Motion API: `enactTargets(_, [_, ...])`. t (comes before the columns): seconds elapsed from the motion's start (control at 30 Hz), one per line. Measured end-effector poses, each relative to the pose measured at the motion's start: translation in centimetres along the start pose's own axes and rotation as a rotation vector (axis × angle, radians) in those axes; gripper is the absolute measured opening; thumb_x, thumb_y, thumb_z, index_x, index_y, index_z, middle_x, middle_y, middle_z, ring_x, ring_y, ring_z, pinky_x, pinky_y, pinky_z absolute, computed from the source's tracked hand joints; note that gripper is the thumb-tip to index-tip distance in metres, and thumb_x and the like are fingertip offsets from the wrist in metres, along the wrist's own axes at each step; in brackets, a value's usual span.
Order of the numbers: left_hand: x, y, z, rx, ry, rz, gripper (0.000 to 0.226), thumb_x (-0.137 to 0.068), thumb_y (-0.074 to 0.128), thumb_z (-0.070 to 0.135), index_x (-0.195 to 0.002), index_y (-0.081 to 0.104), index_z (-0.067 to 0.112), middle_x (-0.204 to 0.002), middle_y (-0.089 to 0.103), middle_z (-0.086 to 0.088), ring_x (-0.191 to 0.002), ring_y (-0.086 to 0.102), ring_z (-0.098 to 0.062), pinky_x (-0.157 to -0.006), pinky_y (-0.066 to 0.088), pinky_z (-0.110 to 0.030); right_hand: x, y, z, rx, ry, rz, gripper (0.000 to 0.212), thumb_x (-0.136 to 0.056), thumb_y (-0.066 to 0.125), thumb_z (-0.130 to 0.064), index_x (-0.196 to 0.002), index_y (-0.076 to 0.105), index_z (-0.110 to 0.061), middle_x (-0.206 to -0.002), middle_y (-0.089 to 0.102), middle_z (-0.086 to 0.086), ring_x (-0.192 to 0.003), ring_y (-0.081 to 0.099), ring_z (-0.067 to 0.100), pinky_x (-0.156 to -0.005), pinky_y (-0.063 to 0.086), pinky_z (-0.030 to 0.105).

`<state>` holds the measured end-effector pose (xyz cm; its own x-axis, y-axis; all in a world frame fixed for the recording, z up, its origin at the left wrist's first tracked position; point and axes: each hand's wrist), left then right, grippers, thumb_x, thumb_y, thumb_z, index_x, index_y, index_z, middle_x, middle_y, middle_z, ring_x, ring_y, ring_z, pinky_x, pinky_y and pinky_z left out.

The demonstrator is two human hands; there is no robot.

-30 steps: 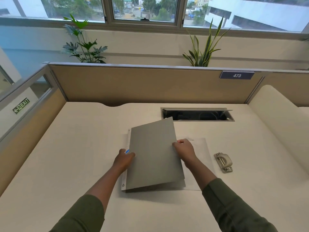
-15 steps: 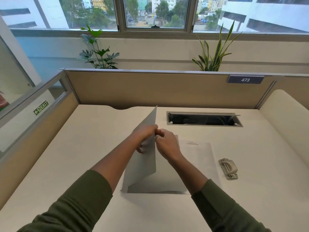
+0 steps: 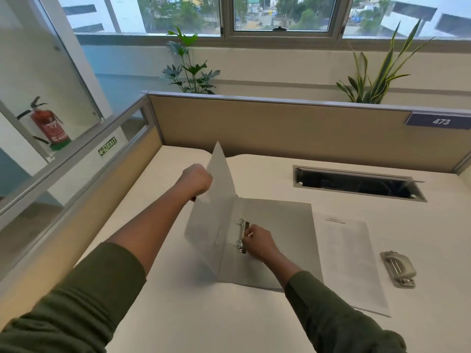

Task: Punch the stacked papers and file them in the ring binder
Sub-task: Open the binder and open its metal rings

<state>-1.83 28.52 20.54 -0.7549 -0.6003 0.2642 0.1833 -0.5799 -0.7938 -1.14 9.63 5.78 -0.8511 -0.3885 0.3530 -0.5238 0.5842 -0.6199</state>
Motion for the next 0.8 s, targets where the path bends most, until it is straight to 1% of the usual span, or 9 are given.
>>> enactTargets(0.1, [-1.3,-1.7,-3.4,-0.22,0.017,0.091,0.026,-0.087,0.04,0.01,-0.105,0.058,0.006,-0.107,0.06,-0.016,-0.086,0.059,-0.032,-0.069,0.052,-0.035,-0.8,2.0,0.7,0.026,0.049,-0.036,0.018,-0.089,0.056,-0.019,-0.105,0.06,-0.013,-0.112,0.065,0.012,-0.102,0.061,0.028,-0.075,0.043,0.028])
enactTargets(0.2, [-2.2,-2.3,-6.7,-0.372,-0.004,0.147,0.025,-0.09,0.041,0.011,-0.11,0.056,0.007,-0.114,0.059,-0.016,-0.097,0.058,-0.035,-0.071,0.042,-0.034,-1.5,3.4,1.1,0.053,0.077,-0.033,0.015,-0.088,0.058,-0.023,-0.101,0.054,-0.016,-0.111,0.065,0.011,-0.102,0.061,0.028,-0.08,0.046,0.032])
enactTargets(0.3, [-3.3,-1.6,-9.7,-0.465,0.014,0.204,0.024,-0.09,0.041,0.009,-0.112,0.052,0.006,-0.114,0.06,-0.017,-0.101,0.059,-0.036,-0.075,0.043,-0.038,-2.0,3.9,0.9,0.047,0.099,-0.002,0.023,-0.089,0.062,-0.028,-0.105,0.053,-0.014,-0.11,0.065,0.009,-0.103,0.06,0.027,-0.082,0.046,0.033])
enactTargets(0.4, [-4.6,0.3,-12.8,-0.65,0.165,0.389,0.031,-0.086,0.047,0.007,-0.117,0.05,0.005,-0.113,0.058,-0.018,-0.105,0.056,-0.035,-0.085,0.043,-0.043,-2.2,4.1,0.9,0.024,0.127,0.009,0.028,-0.089,0.062,-0.031,-0.106,0.05,-0.013,-0.113,0.063,0.01,-0.104,0.06,0.027,-0.077,0.043,0.03])
enactTargets(0.47, [-5.6,2.1,-14.7,-0.716,0.328,0.448,0.034,-0.078,0.052,-0.001,-0.112,0.055,0.004,-0.107,0.059,-0.019,-0.101,0.056,-0.035,-0.085,0.044,-0.044,-2.5,4.4,1.0,0.011,0.166,0.025,0.034,-0.089,0.061,-0.034,-0.111,0.05,-0.011,-0.116,0.063,0.011,-0.107,0.059,0.028,-0.076,0.04,0.029])
enactTargets(0.53, [-6.1,4.0,-15.7,-0.706,0.511,0.402,0.037,-0.069,0.057,-0.009,-0.104,0.061,0.004,-0.104,0.062,-0.02,-0.098,0.06,-0.037,-0.084,0.048,-0.043,-2.8,4.7,1.1,0.005,0.191,0.048,0.036,-0.09,0.058,-0.035,-0.114,0.052,-0.008,-0.117,0.063,0.013,-0.109,0.059,0.03,-0.076,0.04,0.029])
enactTargets(0.67, [-5.7,7.8,-16.5,-0.622,0.855,0.155,0.05,-0.057,0.064,-0.016,-0.1,0.067,0.008,-0.098,0.068,-0.012,-0.088,0.067,-0.03,-0.071,0.057,-0.035,-3.5,5.1,1.0,0.015,0.241,0.071,0.033,-0.098,0.043,-0.032,-0.106,0.06,-0.004,-0.113,0.066,0.015,-0.106,0.059,0.032,-0.075,0.041,0.031])
enactTargets(0.73, [-5.2,9.3,-16.6,-0.637,0.95,0.013,0.052,-0.057,0.065,-0.018,-0.1,0.067,0.012,-0.099,0.067,-0.006,-0.086,0.064,-0.025,-0.066,0.056,-0.032,-3.9,5.2,0.8,0.01,0.276,0.09,0.027,-0.099,0.043,-0.028,-0.094,0.059,-0.006,-0.109,0.066,0.014,-0.098,0.059,0.03,-0.073,0.041,0.03])
enactTargets(0.8, [-5.1,10.7,-16.1,-0.6,0.99,-0.102,0.046,-0.066,0.06,-0.017,-0.101,0.066,0.012,-0.104,0.064,-0.007,-0.088,0.061,-0.026,-0.068,0.054,-0.034,-4.5,5.4,0.7,0.002,0.326,0.13,0.025,-0.097,0.044,-0.028,-0.087,0.056,-0.009,-0.104,0.066,0.013,-0.088,0.058,0.028,-0.072,0.043,0.03])
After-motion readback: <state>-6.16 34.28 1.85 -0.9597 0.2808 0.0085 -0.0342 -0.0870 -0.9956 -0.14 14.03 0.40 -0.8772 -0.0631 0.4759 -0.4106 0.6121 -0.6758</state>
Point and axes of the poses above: each hand's wrist, its own x-axis away from the middle knuckle, its own y-axis out of the palm, z = x × y
